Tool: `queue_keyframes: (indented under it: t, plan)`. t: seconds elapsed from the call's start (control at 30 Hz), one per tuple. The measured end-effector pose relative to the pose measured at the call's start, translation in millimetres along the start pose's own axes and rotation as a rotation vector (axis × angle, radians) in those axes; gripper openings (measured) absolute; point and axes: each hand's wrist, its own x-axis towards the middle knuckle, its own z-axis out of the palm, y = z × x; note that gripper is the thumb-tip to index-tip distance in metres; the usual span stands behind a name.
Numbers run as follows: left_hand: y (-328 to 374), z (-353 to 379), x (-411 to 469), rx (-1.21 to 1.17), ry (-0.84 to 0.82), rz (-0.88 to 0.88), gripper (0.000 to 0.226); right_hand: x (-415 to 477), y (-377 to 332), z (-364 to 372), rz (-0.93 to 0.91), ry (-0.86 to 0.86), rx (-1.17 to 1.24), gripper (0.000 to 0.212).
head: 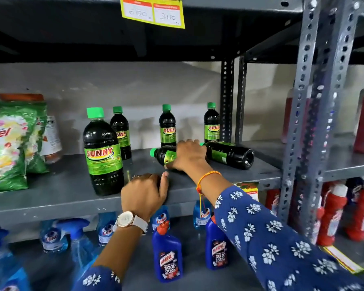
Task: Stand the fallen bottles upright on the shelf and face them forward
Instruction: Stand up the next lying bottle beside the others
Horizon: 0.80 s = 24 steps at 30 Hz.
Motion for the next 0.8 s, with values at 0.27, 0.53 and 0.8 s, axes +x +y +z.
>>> queue_keyframes:
  t: [0.27,0.53,0.8]
  plan:
    - [2,2,-4,0.033,0.044,-0.070,0.052,3,7,13,0.033,0.136,0.060,0.061]
    - [1,4,-4,0.041,0.050,-0.059,0.054,-1,7,22,0.052,0.286,1.373,0.028]
    - [0,7,-3,0.038,0.063,-0.061,0.055,-3,10,26,0.064,0.149,1.468,0.027]
